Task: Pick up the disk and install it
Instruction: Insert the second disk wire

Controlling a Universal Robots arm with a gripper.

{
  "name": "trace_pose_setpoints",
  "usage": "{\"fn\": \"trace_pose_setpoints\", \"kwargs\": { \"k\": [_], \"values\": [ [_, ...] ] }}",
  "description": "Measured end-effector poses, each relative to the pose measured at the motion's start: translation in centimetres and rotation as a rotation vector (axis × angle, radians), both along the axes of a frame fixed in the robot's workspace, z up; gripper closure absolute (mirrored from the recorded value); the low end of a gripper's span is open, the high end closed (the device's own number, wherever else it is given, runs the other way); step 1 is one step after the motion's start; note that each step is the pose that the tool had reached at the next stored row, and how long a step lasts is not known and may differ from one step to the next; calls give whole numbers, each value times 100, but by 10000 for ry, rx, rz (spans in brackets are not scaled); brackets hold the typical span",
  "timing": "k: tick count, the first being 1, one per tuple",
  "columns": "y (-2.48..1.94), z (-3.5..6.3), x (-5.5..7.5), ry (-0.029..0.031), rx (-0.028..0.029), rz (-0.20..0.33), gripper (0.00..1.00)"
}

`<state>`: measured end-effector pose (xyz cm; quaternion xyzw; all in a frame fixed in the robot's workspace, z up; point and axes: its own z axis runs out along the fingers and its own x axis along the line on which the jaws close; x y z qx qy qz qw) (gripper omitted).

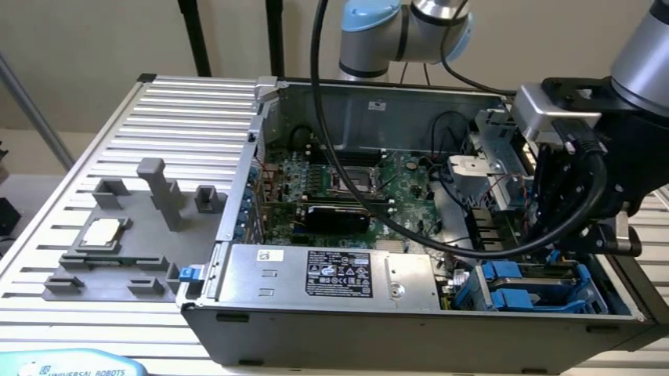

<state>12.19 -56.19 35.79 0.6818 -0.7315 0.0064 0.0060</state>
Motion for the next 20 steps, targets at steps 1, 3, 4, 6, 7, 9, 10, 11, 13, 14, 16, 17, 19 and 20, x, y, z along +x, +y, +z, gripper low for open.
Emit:
{"fn": "trace_pose_setpoints", "kwargs": {
  "k": [1,3,4,6,7,9,10,11,13,14,16,17,19,20],
  "values": [
    [-9,-1,-9,-23,0,1,84],
    [-30,-5,-14,-60,0,1,84],
    [-40,-10,-14,-79,0,3,84],
    [-56,-27,-15,-134,1,1,84],
    [-59,-39,-16,-172,1,0,84],
    [-59,-62,-15,-253,-1,4,84],
    [-59,-75,-15,-293,0,8,84],
    [-59,-88,-15,-334,0,13,84],
    [-59,-108,-15,-397,0,22,84],
    [-59,-115,-14,-420,-1,26,84],
    [-59,-128,-15,-455,0,31,84],
    [-59,-133,-15,-468,0,33,84],
    [-59,-140,-14,-486,-1,37,84],
    [-59,-144,-15,-495,0,38,84]
  ]
}}
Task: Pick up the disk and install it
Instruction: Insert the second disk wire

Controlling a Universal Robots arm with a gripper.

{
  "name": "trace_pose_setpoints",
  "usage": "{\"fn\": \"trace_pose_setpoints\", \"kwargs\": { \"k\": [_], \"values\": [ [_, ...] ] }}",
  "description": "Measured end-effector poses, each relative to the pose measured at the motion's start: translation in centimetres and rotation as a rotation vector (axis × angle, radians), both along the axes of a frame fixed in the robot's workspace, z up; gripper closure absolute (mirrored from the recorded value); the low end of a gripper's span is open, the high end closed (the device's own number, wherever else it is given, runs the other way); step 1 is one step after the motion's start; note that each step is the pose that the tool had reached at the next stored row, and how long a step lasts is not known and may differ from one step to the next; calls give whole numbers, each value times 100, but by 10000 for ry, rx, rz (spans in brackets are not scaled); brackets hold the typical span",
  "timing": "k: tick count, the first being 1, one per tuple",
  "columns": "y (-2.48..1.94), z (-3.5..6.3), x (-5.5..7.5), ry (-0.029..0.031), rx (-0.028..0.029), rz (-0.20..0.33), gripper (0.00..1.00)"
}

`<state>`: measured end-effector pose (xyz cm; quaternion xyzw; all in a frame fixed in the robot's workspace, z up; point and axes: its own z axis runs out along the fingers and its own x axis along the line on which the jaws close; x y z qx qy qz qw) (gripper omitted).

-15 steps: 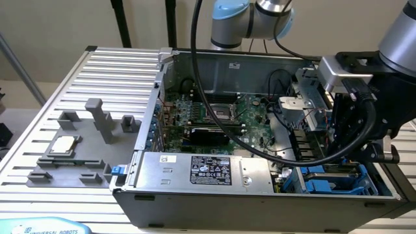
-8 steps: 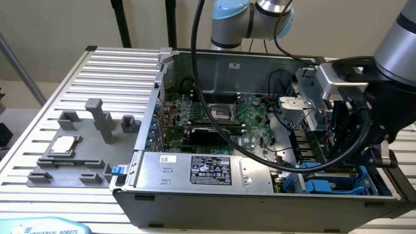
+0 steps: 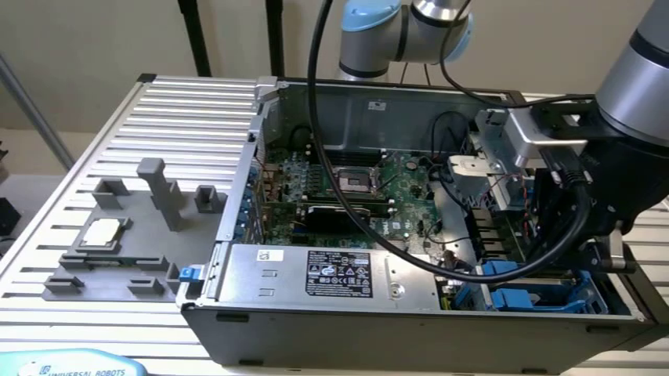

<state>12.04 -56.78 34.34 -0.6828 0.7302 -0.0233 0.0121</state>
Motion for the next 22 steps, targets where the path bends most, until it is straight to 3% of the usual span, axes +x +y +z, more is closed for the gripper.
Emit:
{"fn": "trace_pose_setpoints", "kwargs": {
  "k": [11,22],
  "values": [
    [0,-23,-15,-71,2,3,84],
    [43,-23,-28,-72,2,2,84]
  ]
}}
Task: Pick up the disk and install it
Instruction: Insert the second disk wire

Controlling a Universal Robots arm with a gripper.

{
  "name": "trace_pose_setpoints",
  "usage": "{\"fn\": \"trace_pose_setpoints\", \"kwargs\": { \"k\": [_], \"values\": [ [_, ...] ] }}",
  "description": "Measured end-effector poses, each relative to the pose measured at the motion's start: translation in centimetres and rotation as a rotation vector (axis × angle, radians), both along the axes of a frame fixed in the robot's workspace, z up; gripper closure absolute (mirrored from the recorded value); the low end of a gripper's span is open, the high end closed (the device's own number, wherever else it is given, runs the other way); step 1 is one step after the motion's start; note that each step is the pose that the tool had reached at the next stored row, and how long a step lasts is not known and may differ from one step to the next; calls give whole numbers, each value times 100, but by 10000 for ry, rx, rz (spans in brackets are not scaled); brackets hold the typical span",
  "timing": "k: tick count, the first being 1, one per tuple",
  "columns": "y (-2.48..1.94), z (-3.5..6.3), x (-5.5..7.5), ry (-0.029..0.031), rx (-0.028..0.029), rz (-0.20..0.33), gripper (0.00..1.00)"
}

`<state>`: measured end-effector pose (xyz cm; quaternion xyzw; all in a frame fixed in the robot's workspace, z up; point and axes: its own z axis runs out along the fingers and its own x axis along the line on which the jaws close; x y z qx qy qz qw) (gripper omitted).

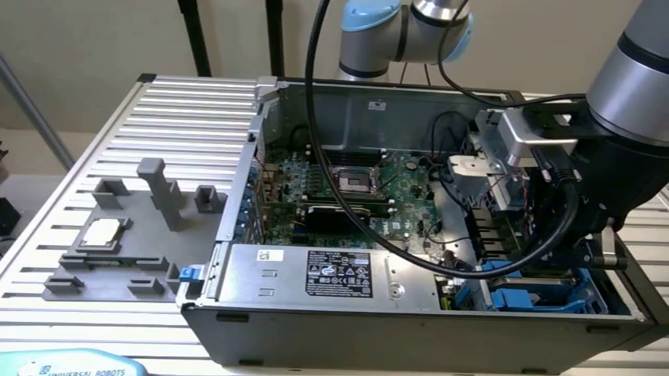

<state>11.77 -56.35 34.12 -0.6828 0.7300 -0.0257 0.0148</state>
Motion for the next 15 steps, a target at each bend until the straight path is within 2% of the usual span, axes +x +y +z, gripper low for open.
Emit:
{"fn": "trace_pose_setpoints", "kwargs": {
  "k": [13,15],
  "values": [
    [0,6,23,0,0,-1,84],
    [-13,5,24,0,-31,6,84]
  ]
}}
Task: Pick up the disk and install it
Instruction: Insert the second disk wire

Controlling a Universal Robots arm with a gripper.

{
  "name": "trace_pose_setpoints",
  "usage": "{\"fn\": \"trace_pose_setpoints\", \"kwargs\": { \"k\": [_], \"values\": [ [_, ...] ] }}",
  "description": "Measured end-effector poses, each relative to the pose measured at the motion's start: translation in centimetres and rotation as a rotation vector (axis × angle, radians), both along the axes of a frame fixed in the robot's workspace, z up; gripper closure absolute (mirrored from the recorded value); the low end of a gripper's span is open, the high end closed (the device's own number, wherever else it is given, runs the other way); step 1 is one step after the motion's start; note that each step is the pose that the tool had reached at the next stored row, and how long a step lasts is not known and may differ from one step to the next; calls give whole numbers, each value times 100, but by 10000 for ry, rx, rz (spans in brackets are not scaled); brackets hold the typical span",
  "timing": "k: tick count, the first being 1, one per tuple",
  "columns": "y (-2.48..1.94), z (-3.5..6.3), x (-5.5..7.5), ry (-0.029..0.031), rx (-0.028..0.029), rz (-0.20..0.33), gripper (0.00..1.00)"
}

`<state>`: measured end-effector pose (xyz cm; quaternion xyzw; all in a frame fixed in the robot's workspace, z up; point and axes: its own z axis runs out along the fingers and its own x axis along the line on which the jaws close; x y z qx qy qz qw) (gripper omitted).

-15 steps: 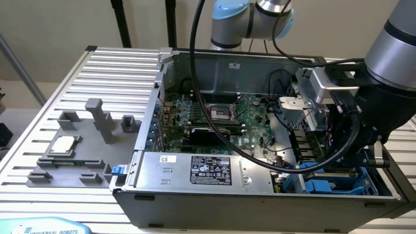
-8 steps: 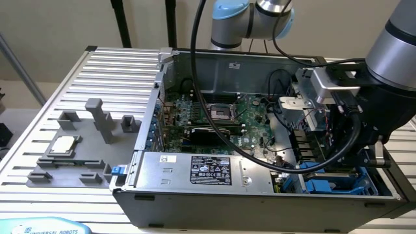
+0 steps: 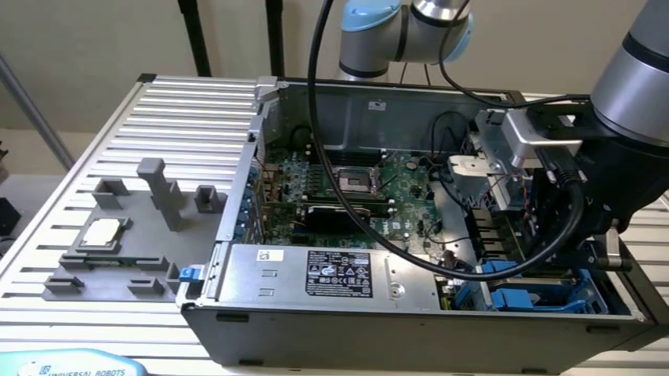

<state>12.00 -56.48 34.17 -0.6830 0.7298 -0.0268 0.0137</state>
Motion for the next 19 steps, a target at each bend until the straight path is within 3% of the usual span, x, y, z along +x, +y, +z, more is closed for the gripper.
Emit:
{"fn": "trace_pose_setpoints", "kwargs": {
  "k": [19],
  "values": [
    [-6,-4,5,1,-12,12,84]
  ]
}}
